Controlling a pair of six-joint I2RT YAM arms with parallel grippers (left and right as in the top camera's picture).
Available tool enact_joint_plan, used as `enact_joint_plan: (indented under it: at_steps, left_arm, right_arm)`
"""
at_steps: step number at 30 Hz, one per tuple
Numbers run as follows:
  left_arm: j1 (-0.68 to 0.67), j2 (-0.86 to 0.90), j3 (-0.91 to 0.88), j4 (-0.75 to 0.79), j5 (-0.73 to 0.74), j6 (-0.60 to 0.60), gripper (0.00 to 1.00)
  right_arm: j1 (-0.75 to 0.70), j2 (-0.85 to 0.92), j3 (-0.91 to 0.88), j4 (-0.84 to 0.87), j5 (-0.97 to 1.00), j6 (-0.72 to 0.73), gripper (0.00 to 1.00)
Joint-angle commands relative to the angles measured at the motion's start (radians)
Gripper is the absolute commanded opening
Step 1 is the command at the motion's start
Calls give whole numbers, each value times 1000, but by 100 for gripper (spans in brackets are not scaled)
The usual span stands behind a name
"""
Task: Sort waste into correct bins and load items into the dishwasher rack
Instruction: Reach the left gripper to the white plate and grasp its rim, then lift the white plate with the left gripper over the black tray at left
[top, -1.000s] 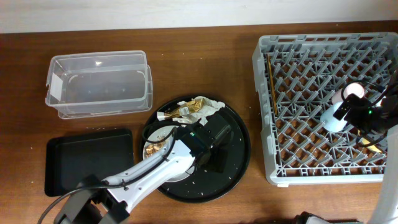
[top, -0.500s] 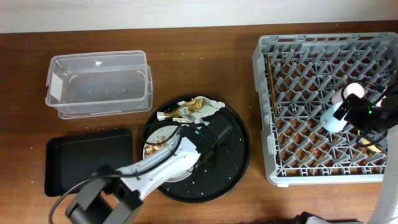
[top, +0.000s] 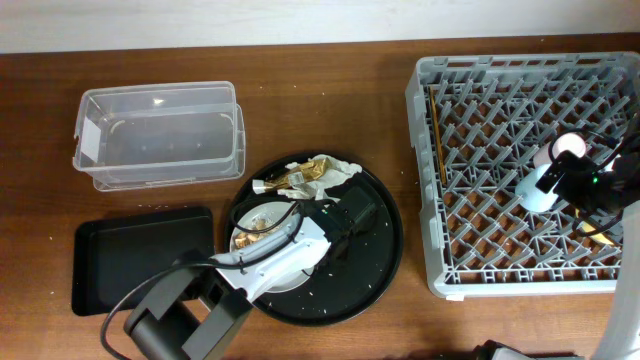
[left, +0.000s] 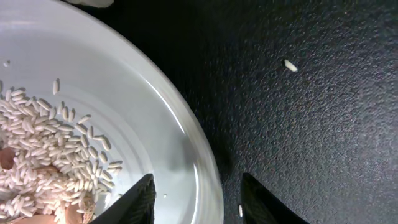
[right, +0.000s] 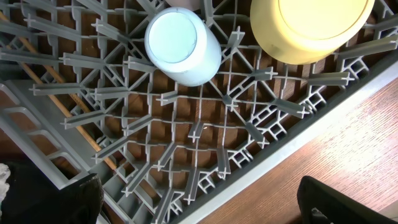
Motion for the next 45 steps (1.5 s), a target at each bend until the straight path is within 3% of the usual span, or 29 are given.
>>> enact_joint_plan:
  at_steps: [1, 4, 9, 16, 21, 30, 35, 41, 45]
  left_arm:
    - [-2, 31, 14, 7, -16, -3, 37]
    - [-2, 39, 14, 10, -16, -3, 28]
    - [-2, 60, 14, 17, -19, -3, 27]
    - [-2, 59, 33, -5, -18, -3, 1]
    - [-2, 59, 98, -95, -26, -3, 1]
    - [-1, 59, 291, -436, -158, -39, 1]
    - [-1, 56, 366, -551, -166, -53, 1]
    - [61, -11, 381, -589, -164, -116, 1]
    - [183, -116, 381, -597, -152, -115, 1]
  right_arm:
    - [-6, 4, -3, -1, 2, 9, 98]
    - [-6, 4, -3, 0, 2, 9, 98]
    - [-6, 4, -3, 0, 2, 9, 98]
    - [-6, 4, -3, 0, 2, 9, 98]
    - [-6, 4, -3, -1, 2, 9, 98]
    - [-6, 4, -3, 0, 2, 9, 98]
    - [-6, 4, -3, 0, 2, 9, 98]
    - [-6, 4, -3, 0, 2, 9, 99]
    - [-6, 4, -3, -1, 2, 9, 98]
